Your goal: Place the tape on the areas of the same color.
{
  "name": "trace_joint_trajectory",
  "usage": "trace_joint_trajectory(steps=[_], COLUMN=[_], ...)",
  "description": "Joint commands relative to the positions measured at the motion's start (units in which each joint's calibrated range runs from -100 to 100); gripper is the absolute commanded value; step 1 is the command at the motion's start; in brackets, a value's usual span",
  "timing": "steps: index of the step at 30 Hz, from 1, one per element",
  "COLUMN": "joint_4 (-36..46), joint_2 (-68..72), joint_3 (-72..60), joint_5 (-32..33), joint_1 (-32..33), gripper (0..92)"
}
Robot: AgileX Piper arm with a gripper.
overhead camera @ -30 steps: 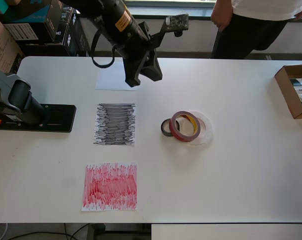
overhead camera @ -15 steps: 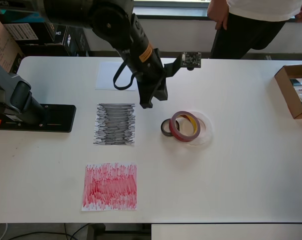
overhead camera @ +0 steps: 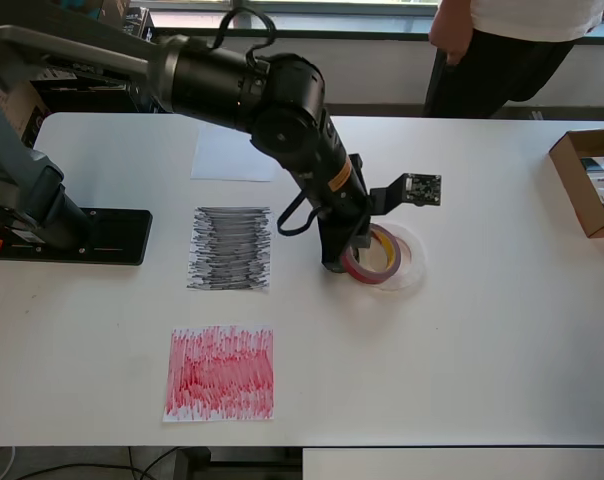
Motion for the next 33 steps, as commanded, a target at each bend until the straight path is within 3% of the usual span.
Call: trace_joint_trajectory(steps=[1, 13, 20, 33], joint_4=[-0.07, -0.07, -0.07, 0.10], joint_2=[5.52, 14.96, 16.65, 17.30], joint_3=[-4.48, -7.66, -7.39, -7.30], joint_5=[-0.29, -0.29, -0.12, -1.02], joint_1=[-0.58, -1.14, -1.14, -0.43], gripper=[0.6, 2.1, 22.5, 44.6])
